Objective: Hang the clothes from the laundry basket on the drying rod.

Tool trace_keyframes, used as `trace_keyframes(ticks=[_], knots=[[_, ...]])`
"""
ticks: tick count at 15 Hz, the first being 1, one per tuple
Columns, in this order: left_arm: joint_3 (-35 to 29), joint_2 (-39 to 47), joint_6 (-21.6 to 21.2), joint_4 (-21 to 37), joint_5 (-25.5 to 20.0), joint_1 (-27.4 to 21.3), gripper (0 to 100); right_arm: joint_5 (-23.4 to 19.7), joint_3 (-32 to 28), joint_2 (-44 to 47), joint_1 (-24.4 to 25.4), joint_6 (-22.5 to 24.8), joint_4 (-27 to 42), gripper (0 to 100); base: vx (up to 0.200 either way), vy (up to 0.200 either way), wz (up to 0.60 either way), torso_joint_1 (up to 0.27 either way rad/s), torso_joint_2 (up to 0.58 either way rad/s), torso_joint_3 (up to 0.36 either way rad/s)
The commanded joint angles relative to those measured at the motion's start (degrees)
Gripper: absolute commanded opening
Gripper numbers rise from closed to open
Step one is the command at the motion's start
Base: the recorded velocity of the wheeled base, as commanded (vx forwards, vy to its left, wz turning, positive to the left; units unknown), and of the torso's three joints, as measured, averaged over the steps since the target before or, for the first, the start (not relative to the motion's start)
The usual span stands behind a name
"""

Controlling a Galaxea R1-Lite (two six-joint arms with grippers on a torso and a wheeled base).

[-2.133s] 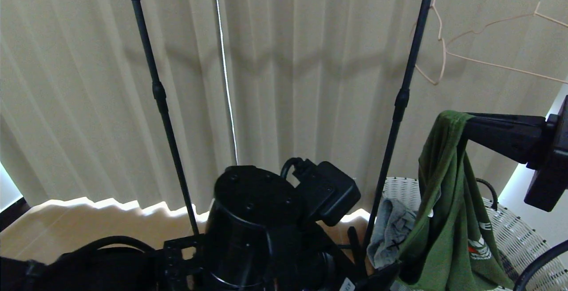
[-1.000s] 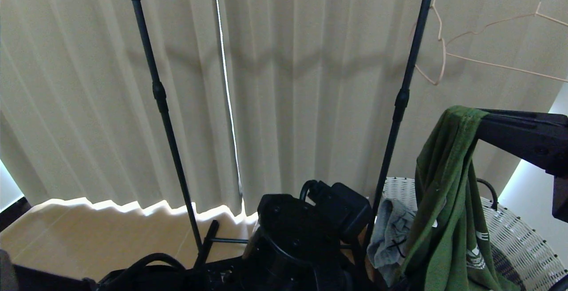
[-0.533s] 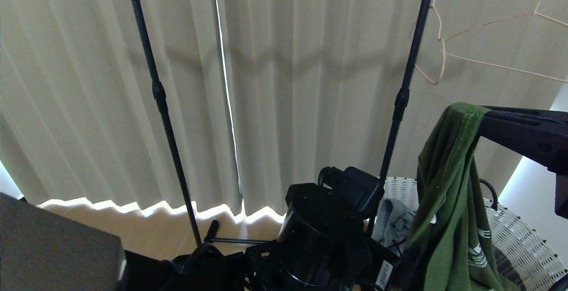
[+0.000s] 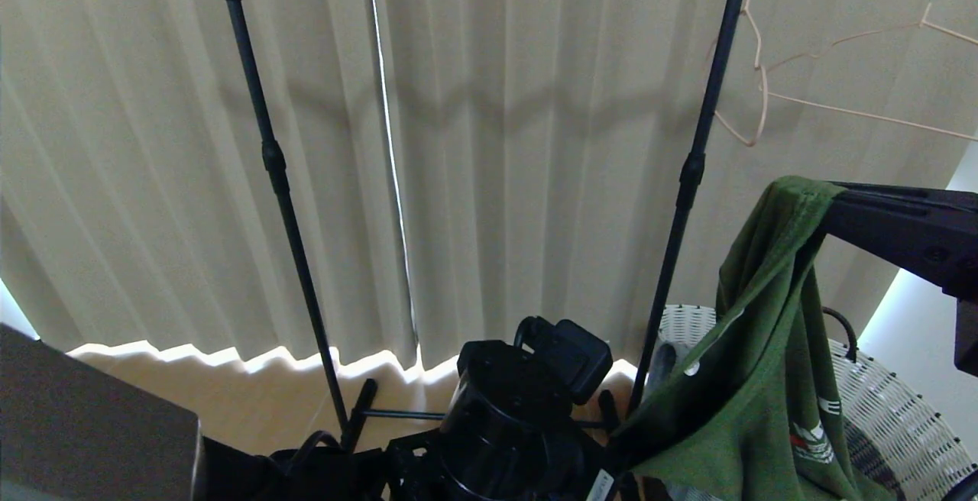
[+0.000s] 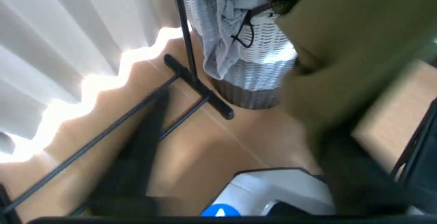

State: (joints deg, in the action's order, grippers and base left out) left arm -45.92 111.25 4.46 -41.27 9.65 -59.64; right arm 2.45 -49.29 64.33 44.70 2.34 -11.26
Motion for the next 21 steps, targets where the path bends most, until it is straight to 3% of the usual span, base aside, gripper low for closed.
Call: trace_keyframes(ticks=[1, 3, 5, 9, 17, 21], knots=[[2.0, -5.3, -1.0, -0.2, 0.0, 0.2, 0, 0.1, 0.2, 0.1, -0.1, 0.0, 0.1, 0, 0.0, 0.0, 0.0, 0.0, 0.0, 0.0], [5.3, -14.5, -5.7, 1.0, -0.3, 2.8, 0, 0.2, 0.2, 0.1, -1.5, 0.1, 0.1, 0, 0.0, 0.0, 0.0, 0.0, 0.0, 0.0], [5.3, -23.8, -11.6, 6.6, -0.3, 8.8, 0, 0.2, 0.2, 0.1, -3.0, 0.1, 0.0, 0, 0.0, 0.0, 0.0, 0.0, 0.0, 0.0], [-1.5, -35.1, -12.0, 24.2, -0.3, 14.5, 0, 0.4, -0.2, -0.2, -6.4, 0.1, 0.0, 0, 0.0, 0.0, 0.0, 0.0, 0.0, 0.0], [-13.4, -36.3, -12.8, 32.7, 0.0, 18.4, 0, 0.7, -5.6, 0.9, -9.2, 0.4, 0.0, 0, 0.0, 0.0, 0.0, 0.0, 0.0, 0.0], [-11.3, -37.9, -14.0, 34.5, -0.1, 19.2, 0, 1.2, -2.2, 0.7, -9.2, 0.3, 0.8, 0, 0.0, 0.0, 0.0, 0.0, 0.0, 0.0]])
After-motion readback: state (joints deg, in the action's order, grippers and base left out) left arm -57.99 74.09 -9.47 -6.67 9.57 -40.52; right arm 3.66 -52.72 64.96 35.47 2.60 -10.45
